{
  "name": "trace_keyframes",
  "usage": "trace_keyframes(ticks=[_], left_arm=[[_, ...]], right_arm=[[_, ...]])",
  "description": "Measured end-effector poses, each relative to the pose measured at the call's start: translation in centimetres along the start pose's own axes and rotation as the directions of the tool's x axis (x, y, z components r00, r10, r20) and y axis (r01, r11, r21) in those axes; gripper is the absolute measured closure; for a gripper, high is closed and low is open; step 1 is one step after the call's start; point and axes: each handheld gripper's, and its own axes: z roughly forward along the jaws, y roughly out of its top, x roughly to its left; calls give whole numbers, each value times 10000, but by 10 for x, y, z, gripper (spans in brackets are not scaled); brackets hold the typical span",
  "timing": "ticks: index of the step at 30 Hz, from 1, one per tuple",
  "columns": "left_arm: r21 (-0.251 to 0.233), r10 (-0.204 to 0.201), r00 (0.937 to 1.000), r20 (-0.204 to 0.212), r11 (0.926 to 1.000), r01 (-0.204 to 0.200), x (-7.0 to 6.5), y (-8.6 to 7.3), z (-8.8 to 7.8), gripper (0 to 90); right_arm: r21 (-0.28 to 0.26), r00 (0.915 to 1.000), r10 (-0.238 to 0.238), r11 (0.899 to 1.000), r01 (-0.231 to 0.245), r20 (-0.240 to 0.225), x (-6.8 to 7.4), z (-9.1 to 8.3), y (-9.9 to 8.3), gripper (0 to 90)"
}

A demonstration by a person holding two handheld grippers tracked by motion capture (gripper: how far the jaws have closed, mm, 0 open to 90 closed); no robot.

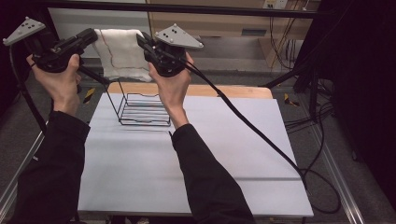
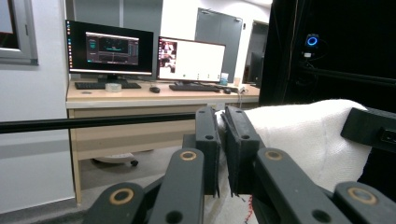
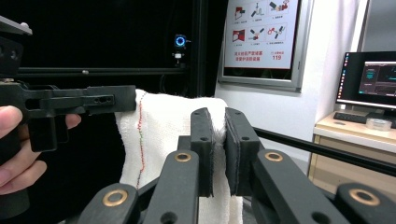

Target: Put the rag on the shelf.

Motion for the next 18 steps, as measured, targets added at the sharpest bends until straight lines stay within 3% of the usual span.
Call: trace_keyframes(ticks=[18], left_arm=[[148,35,9991,-430,9999,-28,13,7,28,843]], right_arm=[[137,9999,88,9999,-90,125,-22,29,1,832]])
